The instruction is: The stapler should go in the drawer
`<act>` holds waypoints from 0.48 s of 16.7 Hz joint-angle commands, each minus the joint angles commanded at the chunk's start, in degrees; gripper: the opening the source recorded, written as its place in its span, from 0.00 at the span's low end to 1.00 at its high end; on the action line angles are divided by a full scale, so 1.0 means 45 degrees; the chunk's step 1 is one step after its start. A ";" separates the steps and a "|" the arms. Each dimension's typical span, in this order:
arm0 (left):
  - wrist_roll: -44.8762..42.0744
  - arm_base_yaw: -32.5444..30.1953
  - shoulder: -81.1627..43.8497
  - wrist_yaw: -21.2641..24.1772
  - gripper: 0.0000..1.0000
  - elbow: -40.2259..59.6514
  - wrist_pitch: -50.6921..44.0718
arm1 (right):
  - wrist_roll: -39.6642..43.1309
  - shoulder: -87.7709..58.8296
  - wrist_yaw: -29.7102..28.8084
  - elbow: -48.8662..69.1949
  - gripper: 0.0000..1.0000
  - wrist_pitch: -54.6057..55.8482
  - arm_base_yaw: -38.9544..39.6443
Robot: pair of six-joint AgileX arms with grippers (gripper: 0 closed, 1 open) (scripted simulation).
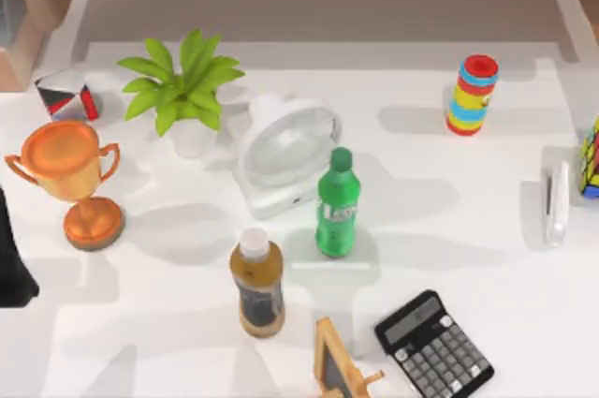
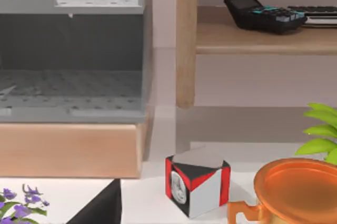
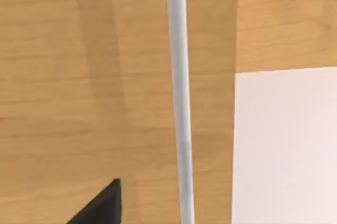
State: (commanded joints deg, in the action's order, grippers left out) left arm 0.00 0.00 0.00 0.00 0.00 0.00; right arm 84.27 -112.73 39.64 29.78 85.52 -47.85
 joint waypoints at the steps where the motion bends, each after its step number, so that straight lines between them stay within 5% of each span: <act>1: 0.0000 0.0000 0.0000 0.0000 1.00 0.0000 0.0000 | -0.0490 0.0336 -0.0148 0.0478 1.00 -0.0687 -0.0306; 8: 0.0000 0.0000 0.0000 0.0000 1.00 0.0000 0.0000 | -0.6031 0.2702 -0.1600 0.5251 1.00 -0.8847 -0.0253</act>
State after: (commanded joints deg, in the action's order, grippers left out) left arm 0.00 0.00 0.00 0.00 0.00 0.00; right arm 57.13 -100.57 32.44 53.41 45.71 -48.99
